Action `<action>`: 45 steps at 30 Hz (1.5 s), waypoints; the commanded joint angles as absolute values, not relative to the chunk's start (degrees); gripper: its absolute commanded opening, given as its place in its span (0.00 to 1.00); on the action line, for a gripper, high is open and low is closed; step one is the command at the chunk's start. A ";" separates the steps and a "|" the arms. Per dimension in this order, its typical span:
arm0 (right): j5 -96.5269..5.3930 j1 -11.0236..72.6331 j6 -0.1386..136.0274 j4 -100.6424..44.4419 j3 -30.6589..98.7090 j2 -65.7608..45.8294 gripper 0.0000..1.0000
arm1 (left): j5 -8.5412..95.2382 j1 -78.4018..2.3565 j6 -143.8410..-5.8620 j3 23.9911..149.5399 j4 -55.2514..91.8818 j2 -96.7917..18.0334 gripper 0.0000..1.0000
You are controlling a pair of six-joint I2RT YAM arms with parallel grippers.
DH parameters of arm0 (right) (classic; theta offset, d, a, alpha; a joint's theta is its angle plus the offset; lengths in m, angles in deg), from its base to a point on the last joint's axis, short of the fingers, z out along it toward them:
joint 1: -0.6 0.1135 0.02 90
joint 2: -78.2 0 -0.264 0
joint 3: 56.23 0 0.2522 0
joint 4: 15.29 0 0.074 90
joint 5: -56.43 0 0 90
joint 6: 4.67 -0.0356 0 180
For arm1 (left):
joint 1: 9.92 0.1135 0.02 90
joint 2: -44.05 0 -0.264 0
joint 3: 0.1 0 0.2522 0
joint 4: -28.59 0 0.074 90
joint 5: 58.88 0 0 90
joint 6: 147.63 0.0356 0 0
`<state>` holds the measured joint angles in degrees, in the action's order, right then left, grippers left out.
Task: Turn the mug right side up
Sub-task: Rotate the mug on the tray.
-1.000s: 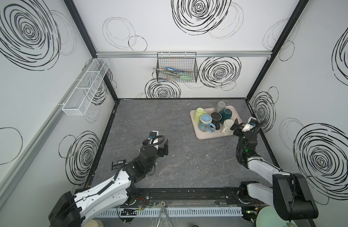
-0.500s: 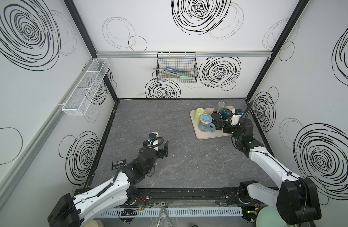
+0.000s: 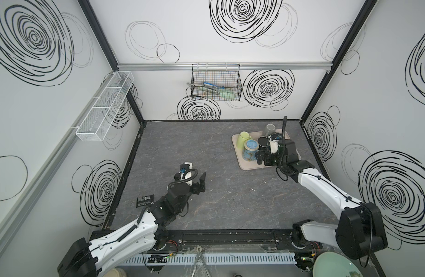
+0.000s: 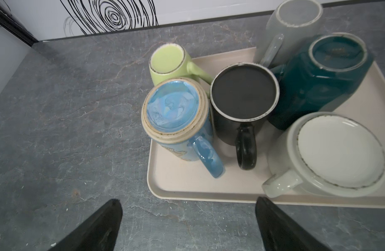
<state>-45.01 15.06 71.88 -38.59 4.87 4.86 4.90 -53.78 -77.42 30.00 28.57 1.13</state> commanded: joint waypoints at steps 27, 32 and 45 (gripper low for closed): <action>-47.35 16.49 70.91 -44.22 14.54 -9.35 0.64 | 8.91 -51.56 -81.94 29.45 31.98 -2.70 0.96; -44.15 16.51 73.36 -44.45 14.32 -8.38 0.65 | 9.06 -51.48 -81.90 29.41 32.07 -3.14 0.96; -42.13 16.42 76.99 -41.83 15.46 -11.28 0.67 | 9.90 -51.41 -81.93 29.46 33.01 -4.74 0.96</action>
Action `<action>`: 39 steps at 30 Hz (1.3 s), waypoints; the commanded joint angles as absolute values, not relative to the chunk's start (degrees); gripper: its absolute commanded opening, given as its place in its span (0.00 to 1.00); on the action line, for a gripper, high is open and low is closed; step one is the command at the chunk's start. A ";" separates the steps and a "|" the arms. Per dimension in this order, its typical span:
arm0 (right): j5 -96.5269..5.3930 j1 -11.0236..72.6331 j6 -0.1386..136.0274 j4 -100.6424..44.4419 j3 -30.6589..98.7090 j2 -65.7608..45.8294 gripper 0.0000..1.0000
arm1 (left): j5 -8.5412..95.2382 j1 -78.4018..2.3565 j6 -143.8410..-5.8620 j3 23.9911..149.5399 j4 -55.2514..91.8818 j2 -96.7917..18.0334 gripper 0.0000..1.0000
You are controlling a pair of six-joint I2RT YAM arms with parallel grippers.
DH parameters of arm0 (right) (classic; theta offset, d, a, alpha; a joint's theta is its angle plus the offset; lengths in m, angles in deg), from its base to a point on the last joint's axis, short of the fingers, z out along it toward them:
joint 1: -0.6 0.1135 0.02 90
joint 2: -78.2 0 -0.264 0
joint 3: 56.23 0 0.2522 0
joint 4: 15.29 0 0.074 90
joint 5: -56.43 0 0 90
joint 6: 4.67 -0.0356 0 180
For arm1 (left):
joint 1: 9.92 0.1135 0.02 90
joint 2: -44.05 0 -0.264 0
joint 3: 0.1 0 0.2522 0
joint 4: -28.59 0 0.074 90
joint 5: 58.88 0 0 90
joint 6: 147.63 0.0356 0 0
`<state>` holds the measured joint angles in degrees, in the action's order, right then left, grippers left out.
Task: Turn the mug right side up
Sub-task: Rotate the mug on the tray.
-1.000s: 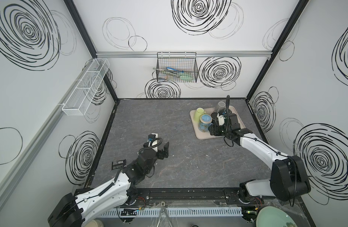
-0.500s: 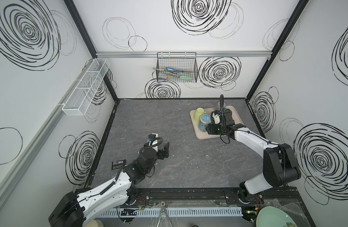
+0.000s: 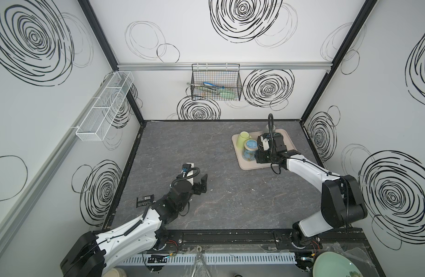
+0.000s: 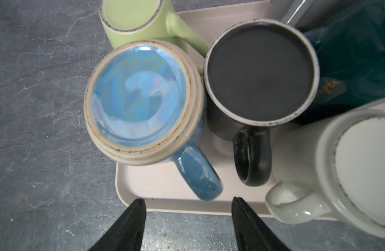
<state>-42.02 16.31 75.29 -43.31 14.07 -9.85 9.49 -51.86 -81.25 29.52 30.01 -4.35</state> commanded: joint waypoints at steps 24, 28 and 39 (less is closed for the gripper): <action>-38.23 21.14 79.36 -50.76 23.01 -15.51 0.51 | 10.88 -50.88 -83.91 29.62 33.48 -6.98 0.96; -38.05 21.29 79.58 -54.36 26.75 -17.90 0.47 | 10.90 -50.79 -83.97 29.59 33.47 -7.04 0.96; -37.26 22.63 80.55 -59.90 31.54 -22.21 0.42 | 11.43 -50.53 -84.17 29.81 33.20 -7.28 0.96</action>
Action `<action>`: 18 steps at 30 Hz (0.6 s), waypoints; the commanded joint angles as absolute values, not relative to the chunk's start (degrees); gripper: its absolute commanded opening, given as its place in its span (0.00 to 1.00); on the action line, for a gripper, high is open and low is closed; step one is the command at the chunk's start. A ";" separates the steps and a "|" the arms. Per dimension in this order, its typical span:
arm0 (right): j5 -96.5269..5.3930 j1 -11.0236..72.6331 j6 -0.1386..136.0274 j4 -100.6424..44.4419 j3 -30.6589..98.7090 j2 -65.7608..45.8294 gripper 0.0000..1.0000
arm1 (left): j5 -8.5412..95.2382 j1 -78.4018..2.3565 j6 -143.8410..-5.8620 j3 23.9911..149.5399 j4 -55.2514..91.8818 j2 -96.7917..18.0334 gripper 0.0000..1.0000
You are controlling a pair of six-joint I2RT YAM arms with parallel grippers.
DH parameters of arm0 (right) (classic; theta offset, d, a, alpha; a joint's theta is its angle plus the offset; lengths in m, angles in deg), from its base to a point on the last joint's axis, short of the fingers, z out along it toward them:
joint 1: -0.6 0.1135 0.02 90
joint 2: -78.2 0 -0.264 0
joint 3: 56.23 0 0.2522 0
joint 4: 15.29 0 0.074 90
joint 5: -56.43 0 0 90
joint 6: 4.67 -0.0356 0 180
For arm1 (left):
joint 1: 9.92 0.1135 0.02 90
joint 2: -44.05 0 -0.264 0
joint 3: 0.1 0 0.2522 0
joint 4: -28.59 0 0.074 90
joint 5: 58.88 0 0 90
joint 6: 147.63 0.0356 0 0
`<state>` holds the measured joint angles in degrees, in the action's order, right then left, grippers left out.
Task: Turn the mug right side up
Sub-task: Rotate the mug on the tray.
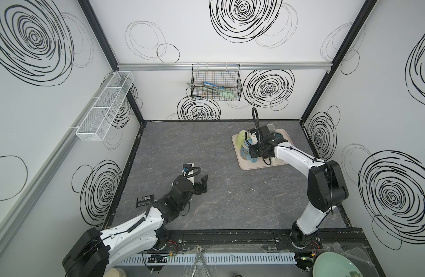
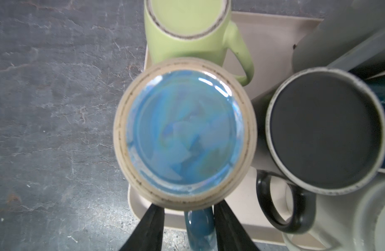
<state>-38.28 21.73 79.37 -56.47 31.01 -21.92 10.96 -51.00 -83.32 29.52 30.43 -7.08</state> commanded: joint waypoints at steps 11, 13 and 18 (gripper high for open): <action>-36.72 23.10 80.70 -61.17 32.01 -22.38 0.37 | 12.58 -50.34 -84.58 30.23 33.26 -8.56 0.96; -36.18 23.16 80.34 -62.05 32.89 -22.94 0.37 | 12.68 -50.35 -84.62 30.45 33.09 -8.87 0.96; -35.20 23.32 80.23 -63.14 34.16 -23.62 0.36 | 12.75 -50.26 -84.68 30.62 32.87 -9.24 0.96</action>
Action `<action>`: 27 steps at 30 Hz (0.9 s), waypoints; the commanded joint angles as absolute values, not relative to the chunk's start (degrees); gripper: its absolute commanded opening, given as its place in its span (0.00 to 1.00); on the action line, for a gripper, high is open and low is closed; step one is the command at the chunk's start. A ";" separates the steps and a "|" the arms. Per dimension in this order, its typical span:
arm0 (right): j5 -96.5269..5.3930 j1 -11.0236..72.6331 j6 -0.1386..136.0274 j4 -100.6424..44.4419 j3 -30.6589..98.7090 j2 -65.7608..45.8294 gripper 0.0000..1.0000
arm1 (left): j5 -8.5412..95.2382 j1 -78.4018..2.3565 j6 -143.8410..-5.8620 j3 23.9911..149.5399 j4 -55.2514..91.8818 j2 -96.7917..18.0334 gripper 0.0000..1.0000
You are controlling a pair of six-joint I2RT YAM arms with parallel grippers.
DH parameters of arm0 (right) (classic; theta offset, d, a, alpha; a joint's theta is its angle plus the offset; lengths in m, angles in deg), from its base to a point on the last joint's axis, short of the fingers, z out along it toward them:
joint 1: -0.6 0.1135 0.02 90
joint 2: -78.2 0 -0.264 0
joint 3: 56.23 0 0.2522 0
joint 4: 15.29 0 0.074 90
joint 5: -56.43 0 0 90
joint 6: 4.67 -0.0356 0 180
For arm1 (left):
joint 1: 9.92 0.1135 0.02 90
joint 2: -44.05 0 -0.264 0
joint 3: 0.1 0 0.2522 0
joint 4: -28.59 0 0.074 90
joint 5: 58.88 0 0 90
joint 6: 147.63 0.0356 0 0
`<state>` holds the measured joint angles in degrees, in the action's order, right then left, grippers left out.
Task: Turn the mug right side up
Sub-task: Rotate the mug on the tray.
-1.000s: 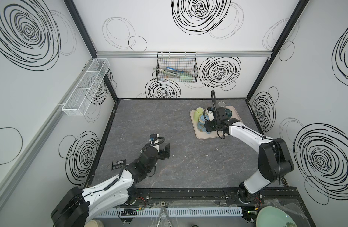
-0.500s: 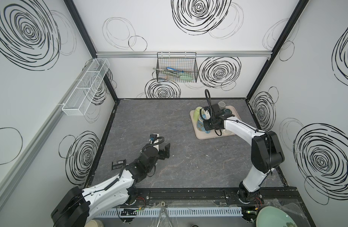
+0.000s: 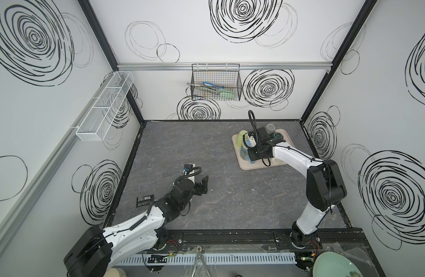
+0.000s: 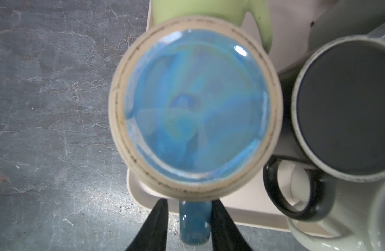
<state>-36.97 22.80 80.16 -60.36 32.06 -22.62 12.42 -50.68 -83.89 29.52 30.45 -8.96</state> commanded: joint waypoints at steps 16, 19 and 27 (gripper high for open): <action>-34.31 24.41 80.50 -64.14 36.51 -26.52 0.28 | 14.84 -50.16 -84.19 30.36 34.13 -10.06 0.96; -34.05 24.59 80.35 -64.21 36.60 -26.57 0.27 | 15.49 -50.18 -83.81 30.28 34.60 -10.01 0.96; -34.02 24.64 79.86 -64.65 37.07 -26.40 0.19 | 14.60 -49.49 -85.23 30.01 34.08 -9.85 0.96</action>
<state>-34.63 24.00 79.90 -62.46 34.94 -25.92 14.82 -50.11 -84.20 29.54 31.70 -9.99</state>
